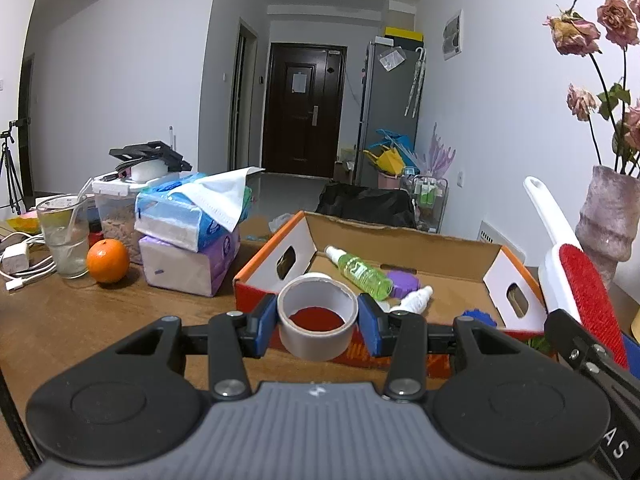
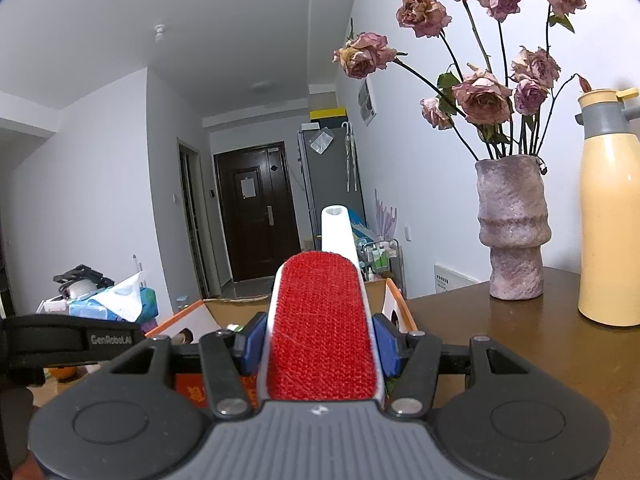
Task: Organize rigid objects
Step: 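Carry the tape roll and lint brush over the cardboard box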
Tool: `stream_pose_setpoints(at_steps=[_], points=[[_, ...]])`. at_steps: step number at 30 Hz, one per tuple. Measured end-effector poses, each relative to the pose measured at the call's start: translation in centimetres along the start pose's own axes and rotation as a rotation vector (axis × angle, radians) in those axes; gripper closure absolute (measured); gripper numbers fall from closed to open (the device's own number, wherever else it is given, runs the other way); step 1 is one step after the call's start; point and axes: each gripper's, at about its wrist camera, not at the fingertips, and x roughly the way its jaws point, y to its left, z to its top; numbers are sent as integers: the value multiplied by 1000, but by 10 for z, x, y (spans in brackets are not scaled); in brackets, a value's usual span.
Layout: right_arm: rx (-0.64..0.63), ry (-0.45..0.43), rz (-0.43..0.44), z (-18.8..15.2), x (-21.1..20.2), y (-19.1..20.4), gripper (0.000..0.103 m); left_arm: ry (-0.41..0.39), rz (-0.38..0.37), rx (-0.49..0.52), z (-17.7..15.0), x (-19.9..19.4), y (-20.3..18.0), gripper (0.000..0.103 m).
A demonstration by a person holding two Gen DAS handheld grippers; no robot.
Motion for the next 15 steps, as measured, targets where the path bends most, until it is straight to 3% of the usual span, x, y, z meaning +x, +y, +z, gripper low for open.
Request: stream_pose_setpoints(at_steps=[15], points=[[7, -22, -24, 9, 47, -3, 48, -46, -12, -1, 23, 33, -16, 59]])
